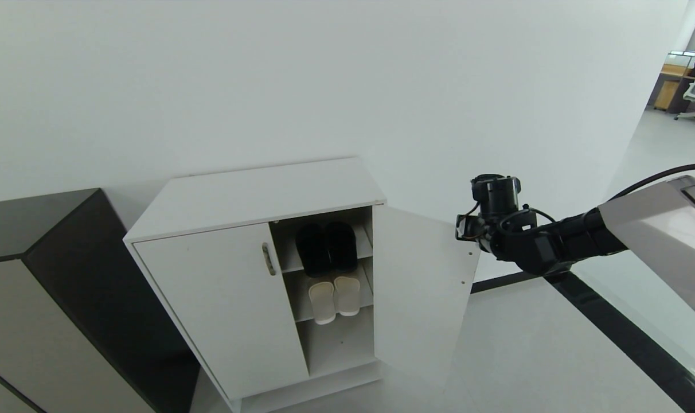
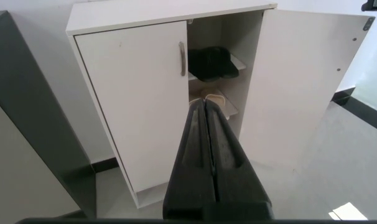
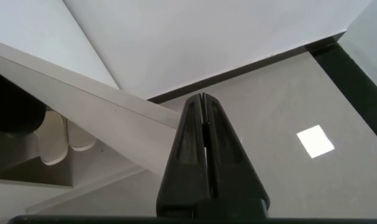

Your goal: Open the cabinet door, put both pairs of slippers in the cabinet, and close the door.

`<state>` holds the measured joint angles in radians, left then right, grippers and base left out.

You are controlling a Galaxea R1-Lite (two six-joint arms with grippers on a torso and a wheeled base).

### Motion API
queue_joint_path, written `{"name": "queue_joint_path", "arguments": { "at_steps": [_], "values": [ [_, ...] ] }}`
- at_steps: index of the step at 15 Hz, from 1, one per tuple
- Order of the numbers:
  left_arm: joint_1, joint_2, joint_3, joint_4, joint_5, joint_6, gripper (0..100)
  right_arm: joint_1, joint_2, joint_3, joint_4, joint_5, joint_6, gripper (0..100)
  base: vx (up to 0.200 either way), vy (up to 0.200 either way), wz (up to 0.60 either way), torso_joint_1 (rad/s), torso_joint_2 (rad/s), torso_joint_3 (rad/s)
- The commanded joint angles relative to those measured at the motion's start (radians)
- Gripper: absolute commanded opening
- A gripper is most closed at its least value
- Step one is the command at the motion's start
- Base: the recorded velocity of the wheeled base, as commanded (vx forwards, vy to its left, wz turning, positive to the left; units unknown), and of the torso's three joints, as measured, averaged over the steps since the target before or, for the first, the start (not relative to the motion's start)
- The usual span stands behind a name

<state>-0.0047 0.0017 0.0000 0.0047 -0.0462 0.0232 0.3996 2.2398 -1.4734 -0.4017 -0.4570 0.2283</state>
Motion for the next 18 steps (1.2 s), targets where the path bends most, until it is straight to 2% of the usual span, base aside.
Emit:
{"name": "queue_joint_path", "arguments": {
  "at_steps": [1, 6, 11, 18],
  "values": [
    [0.0, 0.0, 0.0, 0.0, 0.0, 0.0, 0, 0.001, 0.009, 0.002, 0.0, 0.0, 0.0, 0, 0.0, 0.0, 0.0, 0.0, 0.0, 0.0],
    [0.0, 0.0, 0.0, 0.0, 0.0, 0.0, 0, 0.033, -0.012, 0.047, 0.0, -0.002, 0.0, 0, 0.0, 0.0, 0.0, 0.0, 0.0, 0.0],
    [0.0, 0.0, 0.0, 0.0, 0.0, 0.0, 0, 0.154, -0.111, 0.176, -0.005, 0.0, 0.002, 0, 0.0, 0.0, 0.0, 0.0, 0.0, 0.0],
    [0.0, 0.0, 0.0, 0.0, 0.0, 0.0, 0, 0.234, -0.195, 0.268, -0.02, 0.0, 0.005, 0, 0.0, 0.0, 0.0, 0.0, 0.0, 0.0]
  ]
}}
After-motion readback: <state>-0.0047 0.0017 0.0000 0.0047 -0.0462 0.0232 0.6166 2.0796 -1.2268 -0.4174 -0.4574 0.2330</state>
